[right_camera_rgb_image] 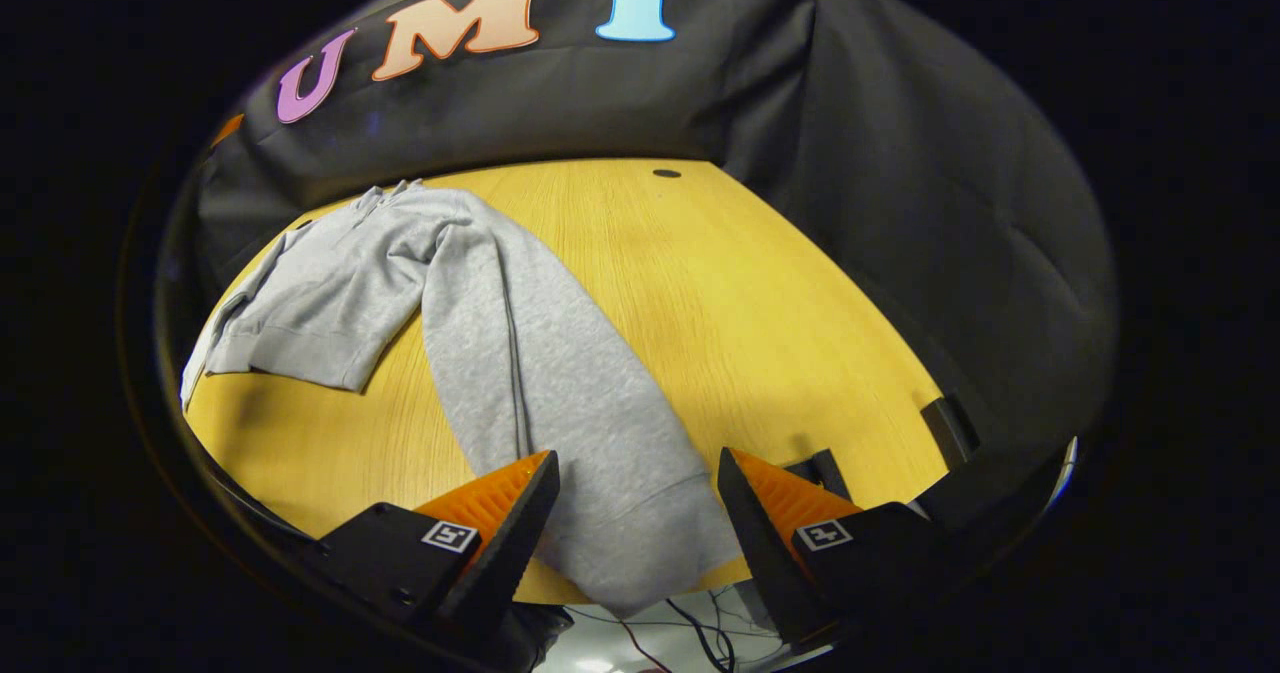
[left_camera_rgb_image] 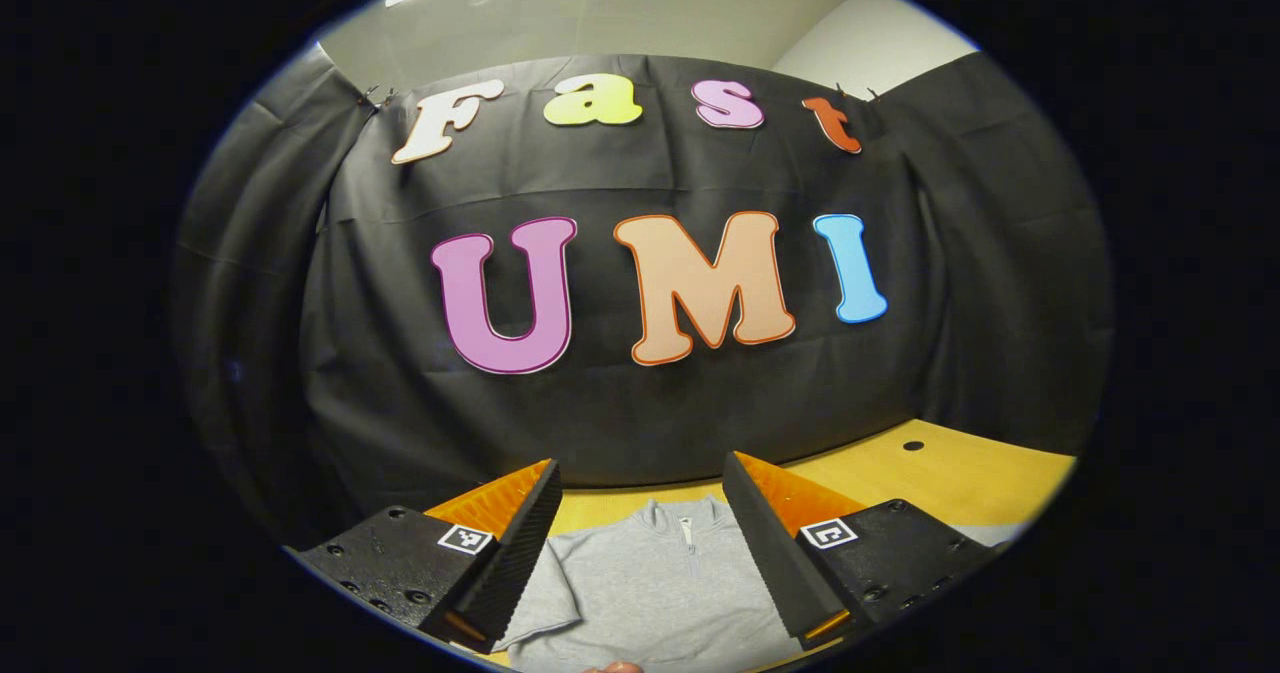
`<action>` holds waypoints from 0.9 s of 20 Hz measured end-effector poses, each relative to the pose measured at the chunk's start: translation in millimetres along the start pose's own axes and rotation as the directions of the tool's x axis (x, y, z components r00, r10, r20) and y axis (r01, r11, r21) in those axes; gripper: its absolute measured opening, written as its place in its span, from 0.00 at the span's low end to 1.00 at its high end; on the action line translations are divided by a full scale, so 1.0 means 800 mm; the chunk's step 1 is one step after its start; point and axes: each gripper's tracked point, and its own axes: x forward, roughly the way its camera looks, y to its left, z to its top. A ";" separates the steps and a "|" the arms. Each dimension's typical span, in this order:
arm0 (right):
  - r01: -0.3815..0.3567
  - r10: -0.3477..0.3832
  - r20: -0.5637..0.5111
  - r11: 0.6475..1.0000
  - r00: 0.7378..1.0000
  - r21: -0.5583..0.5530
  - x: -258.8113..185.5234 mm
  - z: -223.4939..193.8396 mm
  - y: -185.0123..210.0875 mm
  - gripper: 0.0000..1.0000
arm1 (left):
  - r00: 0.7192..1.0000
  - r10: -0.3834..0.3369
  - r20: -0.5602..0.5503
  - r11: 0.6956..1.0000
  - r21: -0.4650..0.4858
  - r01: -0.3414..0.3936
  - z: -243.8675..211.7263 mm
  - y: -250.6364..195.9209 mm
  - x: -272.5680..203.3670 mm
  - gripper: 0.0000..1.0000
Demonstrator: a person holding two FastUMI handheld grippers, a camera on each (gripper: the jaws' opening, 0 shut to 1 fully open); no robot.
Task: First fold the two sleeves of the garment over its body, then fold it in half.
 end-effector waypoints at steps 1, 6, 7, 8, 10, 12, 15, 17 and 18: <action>-0.011 0.011 -0.018 1.000 1.000 -0.001 0.002 -0.005 0.001 1.00 | 1.000 0.000 -0.001 1.000 0.002 0.000 -0.001 -0.005 0.002 0.95; -0.065 0.068 -0.041 0.996 0.997 0.055 0.010 -0.010 -0.001 1.00 | 1.000 0.005 -0.010 1.000 0.002 -0.005 -0.001 -0.033 0.004 0.95; -0.089 0.090 -0.038 0.995 0.995 0.039 0.008 -0.011 0.003 0.90 | 1.000 0.006 -0.014 1.000 -0.001 -0.006 -0.003 -0.040 0.004 0.95; -0.107 0.108 -0.040 0.994 0.993 0.033 0.008 -0.010 0.006 0.83 | 1.000 0.010 -0.020 1.000 -0.003 -0.010 -0.005 -0.046 0.006 0.95; -0.155 0.157 -0.048 0.987 0.986 0.040 0.012 -0.008 0.014 0.51 | 0.999 0.023 -0.030 1.000 -0.013 -0.023 -0.010 -0.057 0.004 0.95; -0.180 0.185 -0.065 0.981 0.981 0.077 0.016 -0.007 0.018 0.19 | 0.999 0.033 -0.037 0.999 -0.019 -0.033 -0.012 -0.068 0.001 0.95; -0.192 0.209 -0.096 0.968 0.973 0.163 0.016 -0.004 0.015 0.03 | 0.999 0.045 -0.030 0.999 -0.006 -0.045 -0.008 -0.071 -0.002 1.00; -0.185 0.207 -0.111 0.965 0.972 0.184 0.017 -0.005 0.015 0.03 | 0.998 0.051 -0.025 0.999 -0.003 -0.051 -0.008 -0.066 0.000 0.95; -0.181 0.205 -0.111 0.965 0.972 0.190 0.018 -0.003 0.015 0.03 | 0.998 0.051 -0.029 0.999 -0.004 -0.051 -0.010 -0.062 0.004 0.95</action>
